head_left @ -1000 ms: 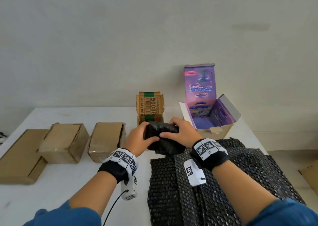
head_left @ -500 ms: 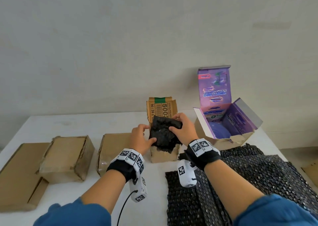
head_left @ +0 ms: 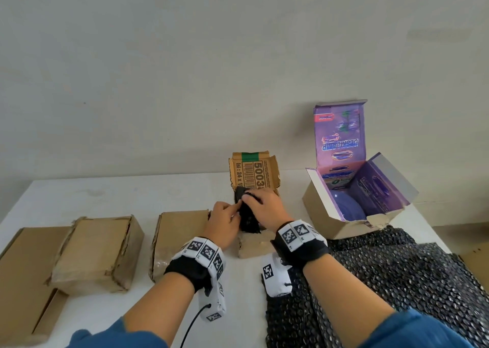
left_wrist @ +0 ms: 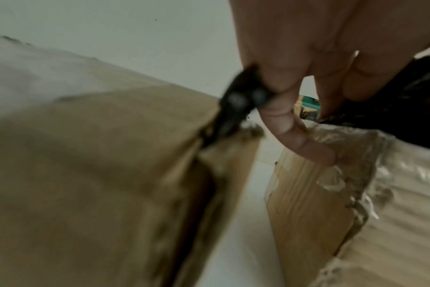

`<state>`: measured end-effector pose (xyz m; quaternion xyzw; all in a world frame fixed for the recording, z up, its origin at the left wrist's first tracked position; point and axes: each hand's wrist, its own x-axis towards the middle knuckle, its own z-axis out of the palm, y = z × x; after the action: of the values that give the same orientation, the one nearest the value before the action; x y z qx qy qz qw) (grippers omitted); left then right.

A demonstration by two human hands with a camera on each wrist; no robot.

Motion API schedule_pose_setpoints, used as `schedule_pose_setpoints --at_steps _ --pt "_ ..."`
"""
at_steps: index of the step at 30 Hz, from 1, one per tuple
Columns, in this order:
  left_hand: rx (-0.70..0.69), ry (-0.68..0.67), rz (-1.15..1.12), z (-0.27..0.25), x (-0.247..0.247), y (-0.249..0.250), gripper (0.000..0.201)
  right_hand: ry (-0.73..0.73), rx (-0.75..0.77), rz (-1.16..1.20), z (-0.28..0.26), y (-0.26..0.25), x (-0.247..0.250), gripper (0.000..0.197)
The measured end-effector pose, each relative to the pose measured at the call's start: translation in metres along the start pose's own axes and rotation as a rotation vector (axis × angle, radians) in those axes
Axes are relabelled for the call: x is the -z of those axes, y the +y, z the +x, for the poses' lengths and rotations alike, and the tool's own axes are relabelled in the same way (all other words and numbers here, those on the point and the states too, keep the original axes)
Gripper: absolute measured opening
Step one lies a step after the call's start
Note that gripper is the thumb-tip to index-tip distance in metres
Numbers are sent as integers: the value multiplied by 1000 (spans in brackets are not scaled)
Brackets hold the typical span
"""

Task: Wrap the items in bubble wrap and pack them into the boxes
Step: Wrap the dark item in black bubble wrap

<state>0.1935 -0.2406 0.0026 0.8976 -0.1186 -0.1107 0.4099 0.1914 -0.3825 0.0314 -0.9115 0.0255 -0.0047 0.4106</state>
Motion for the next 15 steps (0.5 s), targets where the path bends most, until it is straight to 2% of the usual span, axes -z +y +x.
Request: schedule_pose_setpoints --at_steps 2,4,9,12,15 --pt "-7 0 -43 3 0 -4 34 -84 16 40 1 2 7 26" --pt "-2 32 -83 4 0 -7 26 -127 22 -28 2 6 10 26" --pt "-3 57 -134 1 -1 -9 31 -33 -57 -3 9 11 0 15" --pt "-11 40 -144 2 1 -9 31 -41 -12 -117 12 13 -3 8" --pt "-32 24 -105 1 1 -10 34 -96 44 -223 13 11 -6 13"
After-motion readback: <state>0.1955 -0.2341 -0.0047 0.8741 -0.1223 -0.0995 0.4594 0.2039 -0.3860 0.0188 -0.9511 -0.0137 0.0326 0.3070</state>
